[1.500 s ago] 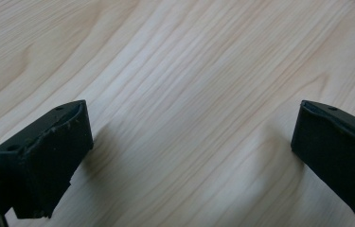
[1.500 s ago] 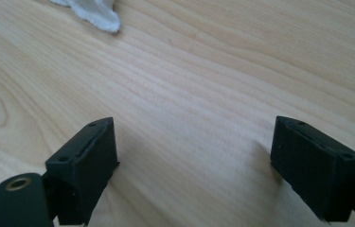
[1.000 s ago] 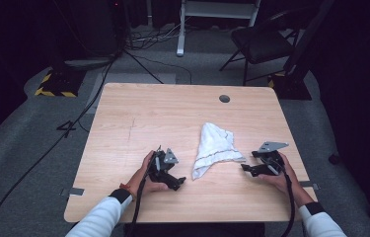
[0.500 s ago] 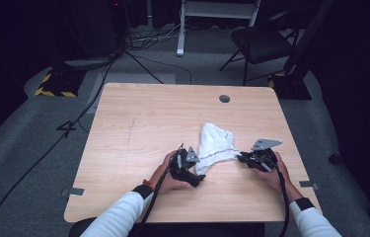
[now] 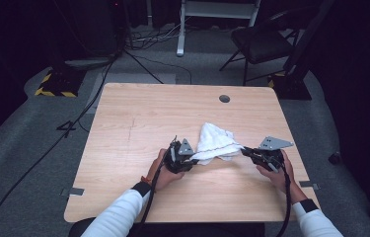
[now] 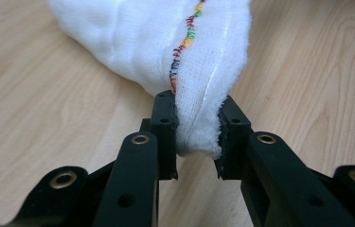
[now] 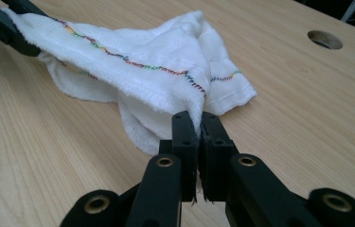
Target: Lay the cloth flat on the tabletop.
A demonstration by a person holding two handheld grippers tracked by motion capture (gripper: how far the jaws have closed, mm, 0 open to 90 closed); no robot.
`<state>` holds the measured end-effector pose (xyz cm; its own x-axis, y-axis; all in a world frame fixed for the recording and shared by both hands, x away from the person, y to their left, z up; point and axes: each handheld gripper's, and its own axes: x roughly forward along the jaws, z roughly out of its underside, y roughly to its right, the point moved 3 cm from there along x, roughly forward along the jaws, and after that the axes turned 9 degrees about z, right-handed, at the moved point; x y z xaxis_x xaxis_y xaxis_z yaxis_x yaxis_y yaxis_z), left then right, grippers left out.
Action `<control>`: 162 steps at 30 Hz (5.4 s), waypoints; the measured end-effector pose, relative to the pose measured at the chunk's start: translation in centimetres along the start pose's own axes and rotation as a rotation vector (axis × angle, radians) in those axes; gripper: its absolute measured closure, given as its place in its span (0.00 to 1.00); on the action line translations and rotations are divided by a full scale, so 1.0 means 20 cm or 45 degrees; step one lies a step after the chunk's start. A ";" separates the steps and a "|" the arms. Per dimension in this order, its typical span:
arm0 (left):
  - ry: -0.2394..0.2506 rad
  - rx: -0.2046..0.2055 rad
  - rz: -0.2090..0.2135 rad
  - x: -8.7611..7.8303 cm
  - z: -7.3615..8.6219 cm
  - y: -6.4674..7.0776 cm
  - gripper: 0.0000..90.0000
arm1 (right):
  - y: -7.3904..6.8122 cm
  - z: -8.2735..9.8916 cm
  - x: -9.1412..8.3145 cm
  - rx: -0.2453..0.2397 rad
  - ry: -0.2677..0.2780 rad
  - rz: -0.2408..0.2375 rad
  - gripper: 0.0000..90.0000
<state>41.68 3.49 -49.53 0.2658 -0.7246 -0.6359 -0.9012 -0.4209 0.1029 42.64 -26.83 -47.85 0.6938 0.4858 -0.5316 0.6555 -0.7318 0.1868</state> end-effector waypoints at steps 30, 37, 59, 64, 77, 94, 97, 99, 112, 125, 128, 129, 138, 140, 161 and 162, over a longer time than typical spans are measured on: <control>-0.002 0.101 0.076 -0.10 -0.02 0.11 0.43 | -0.01 -0.15 -0.16 0.012 0.158 0.074 0.97; -0.110 0.149 0.158 0.01 0.01 0.18 0.33 | 0.00 -0.13 -0.15 0.020 0.141 0.088 0.97; -0.226 0.225 0.117 0.09 0.05 0.11 0.91 | 0.02 -0.11 -0.14 0.032 0.127 0.084 0.97; -0.150 0.239 0.108 0.00 0.00 0.08 0.94 | 0.02 -0.11 -0.15 0.031 0.135 0.082 0.97; 0.145 0.222 -0.013 -0.36 -0.11 0.04 0.95 | 0.01 -0.19 -0.26 0.024 0.226 0.073 0.97; 0.414 0.267 -0.093 -0.71 -0.23 0.17 0.95 | -0.11 -0.31 -0.45 -0.038 0.365 0.033 0.97; 0.430 0.278 -0.091 -0.75 -0.24 0.19 0.95 | -0.12 -0.32 -0.48 -0.041 0.384 0.031 0.97; 0.437 0.297 -0.105 -0.78 -0.24 0.21 0.95 | -0.13 -0.33 -0.51 -0.048 0.397 0.025 0.97; 0.462 0.351 -0.131 -0.96 -0.22 0.33 0.95 | -0.24 -0.40 -0.67 -0.078 0.457 0.008 0.97; 0.471 0.370 -0.145 -1.02 -0.26 0.35 0.95 | -0.30 -0.48 -0.75 -0.093 0.498 0.038 0.97; 0.435 0.350 -0.153 -0.97 -0.28 0.28 0.95 | -0.26 -0.48 -0.69 -0.071 0.470 0.053 0.97; 0.428 0.340 -0.153 -0.95 -0.28 0.26 0.95 | -0.24 -0.48 -0.66 -0.056 0.453 0.058 0.97; 0.283 0.197 -0.207 -0.65 -0.26 -0.05 0.95 | -0.10 -0.47 -0.38 -0.014 0.307 0.100 0.97; 0.251 0.184 -0.241 -0.59 -0.25 -0.10 0.95 | -0.07 -0.47 -0.31 -0.018 0.273 0.118 0.97; 0.150 -0.042 -0.388 -0.24 -0.29 -0.62 0.95 | 0.26 -0.54 0.28 0.059 0.022 0.261 0.97; 0.146 -0.062 -0.389 -0.22 -0.28 -0.64 0.95 | 0.27 -0.55 0.30 0.067 0.013 0.259 0.97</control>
<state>53.98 9.03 -43.69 0.5605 -0.6162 -0.5533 -0.7572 -0.6519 -0.0411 53.56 -22.55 -40.97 0.8135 0.3300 -0.4788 0.4852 -0.8390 0.2463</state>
